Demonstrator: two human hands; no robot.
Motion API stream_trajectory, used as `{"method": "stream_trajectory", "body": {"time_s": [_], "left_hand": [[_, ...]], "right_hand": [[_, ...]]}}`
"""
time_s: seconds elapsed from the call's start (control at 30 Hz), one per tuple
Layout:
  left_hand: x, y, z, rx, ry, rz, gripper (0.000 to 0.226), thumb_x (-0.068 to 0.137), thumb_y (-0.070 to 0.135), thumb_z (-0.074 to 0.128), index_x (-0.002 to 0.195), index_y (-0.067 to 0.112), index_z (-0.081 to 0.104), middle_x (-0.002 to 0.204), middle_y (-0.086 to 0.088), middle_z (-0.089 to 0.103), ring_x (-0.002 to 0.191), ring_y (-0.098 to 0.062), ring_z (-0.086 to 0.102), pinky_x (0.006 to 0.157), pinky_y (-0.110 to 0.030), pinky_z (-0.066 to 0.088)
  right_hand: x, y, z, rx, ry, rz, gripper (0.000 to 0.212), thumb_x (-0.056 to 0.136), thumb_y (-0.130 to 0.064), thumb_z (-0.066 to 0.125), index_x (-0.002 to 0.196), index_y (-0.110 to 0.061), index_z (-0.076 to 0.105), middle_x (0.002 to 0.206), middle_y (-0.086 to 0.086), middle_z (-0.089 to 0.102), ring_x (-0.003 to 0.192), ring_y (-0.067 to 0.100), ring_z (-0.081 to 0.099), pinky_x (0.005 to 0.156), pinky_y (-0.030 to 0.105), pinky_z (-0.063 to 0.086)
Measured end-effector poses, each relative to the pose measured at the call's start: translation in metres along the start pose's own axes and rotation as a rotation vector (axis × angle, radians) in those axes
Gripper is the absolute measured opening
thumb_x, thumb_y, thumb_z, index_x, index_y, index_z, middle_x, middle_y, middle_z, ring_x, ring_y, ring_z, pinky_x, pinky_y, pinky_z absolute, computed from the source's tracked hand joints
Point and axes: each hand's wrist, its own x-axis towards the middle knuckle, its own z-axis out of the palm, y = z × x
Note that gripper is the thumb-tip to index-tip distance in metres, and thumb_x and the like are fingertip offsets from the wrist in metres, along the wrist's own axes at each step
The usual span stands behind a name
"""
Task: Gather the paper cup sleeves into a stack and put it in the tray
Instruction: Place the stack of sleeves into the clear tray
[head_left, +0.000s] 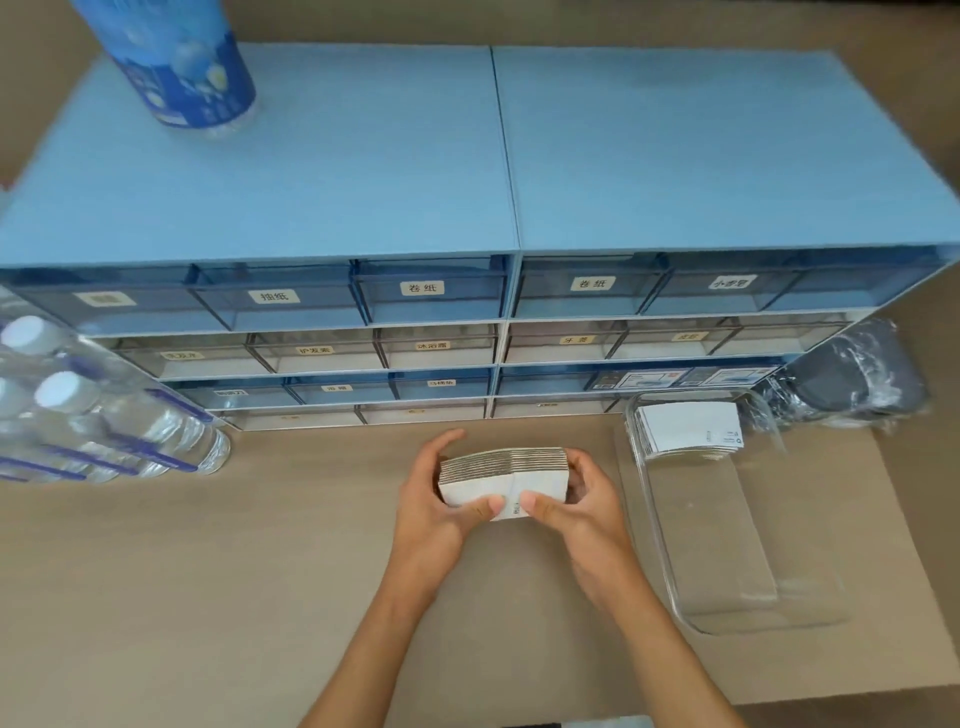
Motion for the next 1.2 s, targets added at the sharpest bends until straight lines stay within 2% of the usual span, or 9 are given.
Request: {"method": "stream_trajectory", "body": {"time_s": [0.17,0.33,0.57,0.67,0.77,0.9,1.0,1.13,1.2], "left_hand": [[-0.022,0.030,0.022,-0.380,0.050,-0.105,0.075,0.060,0.006,0.087,0.126,0.019,0.054,0.108,-0.009,0.076,0.097,-0.024,0.074,0.082,-0.035,0.057],[-0.039,0.042,0.061,-0.533,-0.012,-0.181,0.065,0.060,0.016,0.088,0.118,0.003,0.060,0.109,-0.018,0.075,0.103,-0.033,0.071,0.098,-0.045,0.051],[-0.065,0.045,0.129,-0.604,-0.091,-0.322,0.038,0.077,0.000,0.078,0.113,-0.003,0.068,0.110,-0.022,0.075,0.100,-0.032,0.071,0.085,-0.036,0.055],[-0.071,0.046,0.166,-0.614,-0.086,-0.370,0.030,0.084,-0.007,0.070,0.113,-0.005,0.066,0.108,-0.025,0.075,0.090,-0.030,0.074,0.076,-0.034,0.062],[-0.074,0.041,0.207,-0.600,-0.009,-0.449,0.031,0.083,-0.009,0.069,0.114,-0.008,0.064,0.104,-0.028,0.074,0.093,-0.039,0.072,0.087,-0.047,0.059],[-0.076,0.031,0.250,-0.565,0.107,-0.498,0.031,0.081,-0.007,0.073,0.111,-0.008,0.066,0.101,-0.029,0.075,0.096,-0.046,0.072,0.088,-0.054,0.058],[-0.076,0.024,0.273,-0.598,0.211,-0.518,0.033,0.079,-0.007,0.075,0.109,-0.012,0.061,0.095,-0.031,0.071,0.079,-0.037,0.070,0.070,-0.043,0.060],[-0.071,0.017,0.290,-0.601,0.340,-0.588,0.011,0.081,-0.002,0.076,0.086,-0.004,0.066,0.072,-0.021,0.068,0.055,-0.025,0.065,0.049,-0.028,0.058],[-0.068,0.012,0.293,-0.611,0.391,-0.644,0.016,0.081,0.002,0.077,0.090,-0.005,0.066,0.068,-0.019,0.067,0.047,-0.023,0.064,0.044,-0.026,0.056]], "right_hand": [[-0.026,-0.028,0.012,0.310,0.097,-0.006,0.072,0.051,-0.023,0.095,0.109,0.000,0.061,0.108,0.023,0.072,0.098,0.033,0.071,0.082,0.037,0.058],[-0.045,-0.049,-0.001,0.487,0.233,-0.057,0.083,0.049,-0.021,0.095,0.119,0.007,0.059,0.113,0.027,0.070,0.103,0.035,0.069,0.088,0.039,0.059],[-0.063,-0.058,-0.053,0.543,0.359,-0.064,0.039,0.076,-0.005,0.072,0.113,0.005,0.063,0.118,0.032,0.066,0.101,0.034,0.068,0.090,0.042,0.056],[-0.066,-0.061,-0.078,0.631,0.398,-0.039,0.042,0.078,-0.009,0.071,0.117,0.002,0.064,0.114,0.026,0.070,0.099,0.031,0.071,0.092,0.043,0.056],[-0.066,-0.057,-0.107,0.732,0.448,0.052,0.042,0.076,-0.012,0.072,0.115,0.004,0.065,0.097,0.018,0.076,0.080,0.024,0.074,0.076,0.034,0.060],[-0.060,-0.047,-0.148,0.773,0.431,0.220,0.052,0.069,-0.018,0.076,0.115,0.004,0.066,0.096,0.018,0.075,0.087,0.028,0.071,0.088,0.038,0.053],[-0.050,-0.042,-0.166,0.769,0.398,0.318,0.055,0.073,-0.024,0.078,0.117,0.006,0.064,0.104,0.022,0.072,0.101,0.036,0.070,0.097,0.046,0.052],[-0.034,-0.034,-0.179,0.697,0.382,0.412,0.023,0.085,-0.021,0.071,0.090,0.001,0.065,0.064,0.013,0.068,0.056,0.023,0.069,0.055,0.031,0.057],[-0.027,-0.029,-0.180,0.664,0.408,0.474,0.026,0.078,-0.020,0.076,0.088,0.000,0.064,0.062,0.013,0.066,0.053,0.024,0.065,0.058,0.032,0.055]]}}
